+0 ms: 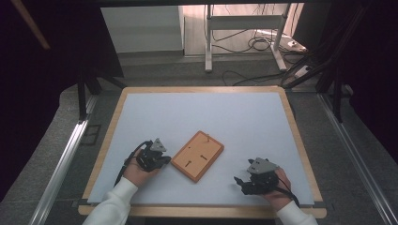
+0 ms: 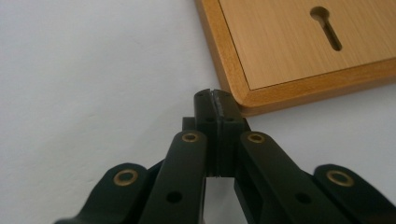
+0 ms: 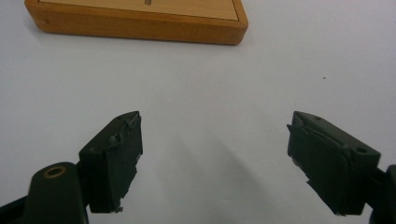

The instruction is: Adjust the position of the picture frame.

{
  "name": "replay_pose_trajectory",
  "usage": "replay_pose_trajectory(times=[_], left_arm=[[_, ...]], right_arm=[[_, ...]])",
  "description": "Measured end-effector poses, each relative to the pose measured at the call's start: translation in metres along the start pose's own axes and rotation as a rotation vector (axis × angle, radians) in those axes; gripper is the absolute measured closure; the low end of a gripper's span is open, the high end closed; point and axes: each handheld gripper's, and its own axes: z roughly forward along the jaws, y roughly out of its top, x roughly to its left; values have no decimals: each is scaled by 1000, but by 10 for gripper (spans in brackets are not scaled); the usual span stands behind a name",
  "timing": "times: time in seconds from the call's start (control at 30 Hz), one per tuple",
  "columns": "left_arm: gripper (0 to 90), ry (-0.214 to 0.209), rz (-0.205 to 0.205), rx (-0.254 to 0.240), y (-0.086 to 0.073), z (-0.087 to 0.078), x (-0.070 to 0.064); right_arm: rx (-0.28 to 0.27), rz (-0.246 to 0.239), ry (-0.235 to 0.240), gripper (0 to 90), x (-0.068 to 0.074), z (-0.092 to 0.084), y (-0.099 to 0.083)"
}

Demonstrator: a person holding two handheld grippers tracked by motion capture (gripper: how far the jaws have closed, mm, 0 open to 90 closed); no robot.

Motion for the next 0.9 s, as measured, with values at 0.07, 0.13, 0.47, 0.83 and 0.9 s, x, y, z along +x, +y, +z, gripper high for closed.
replay_pose_trajectory(times=[0.07,0.13,0.47,0.83,0.9], left_arm=[[900,-10,7,1,1,0,-4],[900,-21,12,2,1,1,-7],[900,-59,51,6,7,4,-25],[900,-83,88,5,13,9,-41],[900,-88,90,3,14,10,-43]], right_arm=[[1,0,-1,184,0,0,0],[2,-1,-2,184,0,0,0],[2,-4,-5,184,0,0,0],[5,0,-7,184,-1,1,0],[6,-1,-7,184,-1,2,0]])
